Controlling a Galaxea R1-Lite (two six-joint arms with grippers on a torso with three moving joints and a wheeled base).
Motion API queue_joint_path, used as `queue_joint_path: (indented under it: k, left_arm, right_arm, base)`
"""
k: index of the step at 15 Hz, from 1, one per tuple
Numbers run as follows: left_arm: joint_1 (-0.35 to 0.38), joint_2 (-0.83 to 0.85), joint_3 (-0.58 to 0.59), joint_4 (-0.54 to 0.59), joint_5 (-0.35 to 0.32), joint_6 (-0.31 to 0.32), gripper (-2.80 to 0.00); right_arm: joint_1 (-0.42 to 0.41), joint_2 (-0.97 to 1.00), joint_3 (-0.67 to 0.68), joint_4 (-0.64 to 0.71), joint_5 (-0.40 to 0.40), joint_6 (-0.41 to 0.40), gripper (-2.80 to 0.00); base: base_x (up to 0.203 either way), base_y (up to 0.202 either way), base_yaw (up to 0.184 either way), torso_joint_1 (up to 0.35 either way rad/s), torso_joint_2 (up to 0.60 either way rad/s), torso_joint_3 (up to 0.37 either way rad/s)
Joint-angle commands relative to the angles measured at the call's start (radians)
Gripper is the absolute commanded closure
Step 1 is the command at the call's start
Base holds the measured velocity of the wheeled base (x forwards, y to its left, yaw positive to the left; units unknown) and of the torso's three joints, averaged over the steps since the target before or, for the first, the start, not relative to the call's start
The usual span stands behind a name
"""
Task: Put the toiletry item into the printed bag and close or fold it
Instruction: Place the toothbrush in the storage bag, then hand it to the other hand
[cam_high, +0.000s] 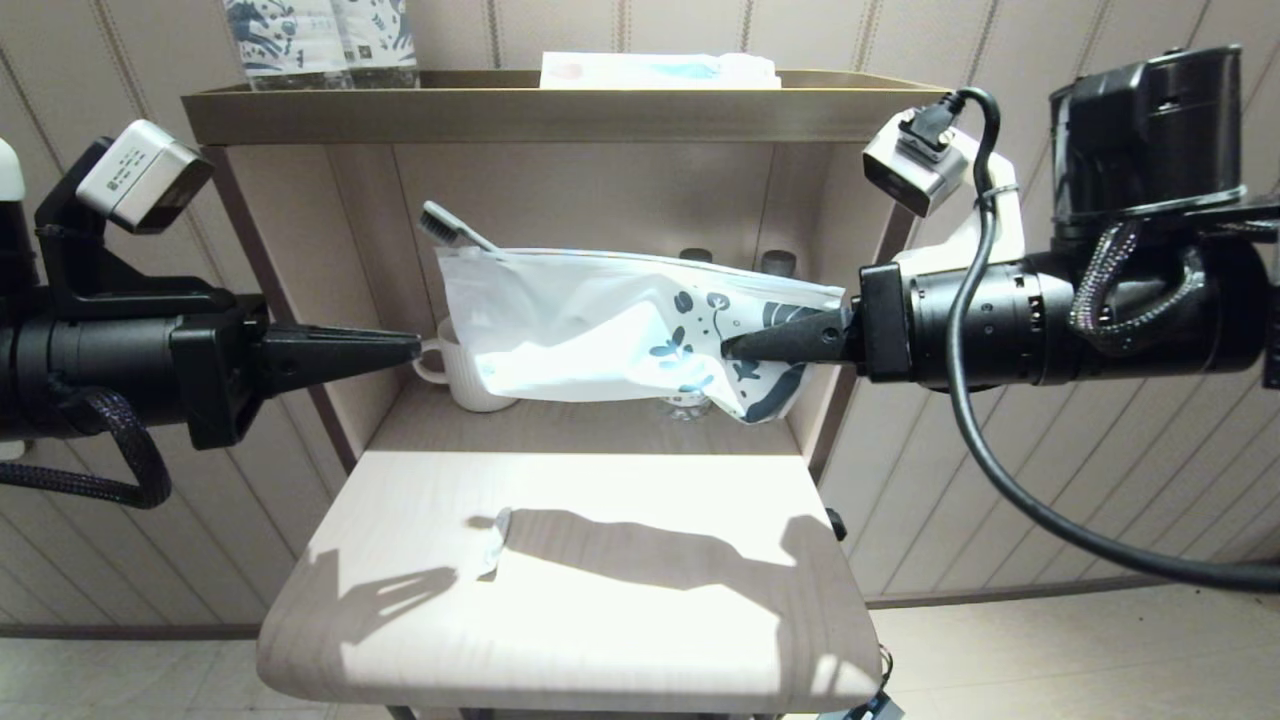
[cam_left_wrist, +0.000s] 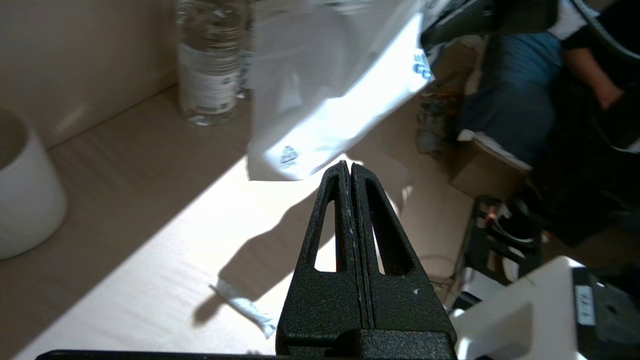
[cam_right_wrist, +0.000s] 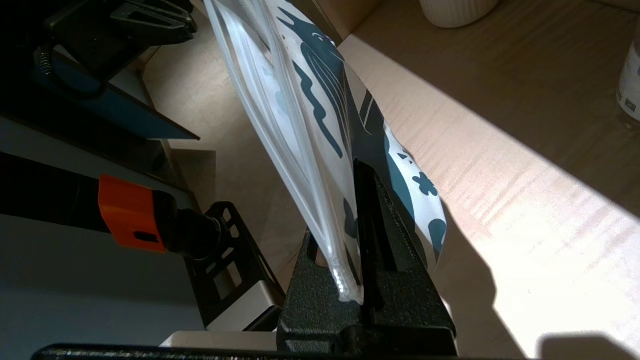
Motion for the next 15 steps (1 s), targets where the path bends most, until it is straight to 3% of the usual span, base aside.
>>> queue_joint_path:
  k: [1, 3, 5, 6, 10, 13, 15]
  left_arm:
    - [0.0, 0.005, -0.002, -0.001, -0.061, 0.0, 0.0]
    - [0.0, 0.02, 0.01, -0.002, -0.151, 0.002, 0.0]
    - [-0.002, 0.038, 0.019, -0.008, -0.163, 0.027, 0.0]
    - [-0.002, 0.04, 0.024, -0.007, -0.165, 0.048, -2.8]
    - [-0.003, 0.075, 0.024, -0.01, -0.164, 0.061, -2.8]
    - [-0.003, 0.101, 0.039, -0.018, -0.162, 0.131, -2.8]
    - [-0.003, 0.105, 0.038, -0.019, -0.162, 0.134, -2.8]
  right_arm:
    - [0.005, 0.011, -0.01, 0.015, 0.004, 0.001, 0.0]
    - [0.008, 0.023, -0.028, 0.043, 0.007, 0.001, 0.0]
    - [0.01, 0.038, -0.032, 0.044, 0.01, 0.001, 0.0]
    - [0.01, 0.047, -0.033, 0.044, 0.012, 0.001, 0.0]
    - [0.012, 0.046, -0.02, 0.044, 0.032, -0.015, 0.0]
    - [0.018, 0.036, -0.007, 0.044, 0.033, -0.019, 0.0]
    - [0.02, 0.021, 0.006, 0.045, 0.033, -0.035, 0.0]
  base:
    - [0.0, 0.0, 0.0, 0.0, 0.0, 0.0]
    - [0.0, 0.0, 0.0, 0.0, 0.0, 0.0]
    - [0.0, 0.0, 0.0, 0.0, 0.0, 0.0]
    - [0.0, 0.0, 0.0, 0.0, 0.0, 0.0]
    - [0.0, 0.0, 0.0, 0.0, 0.0, 0.0]
    - [0.0, 0.0, 0.0, 0.0, 0.0, 0.0]
    - [0.0, 0.0, 0.0, 0.0, 0.0, 0.0]
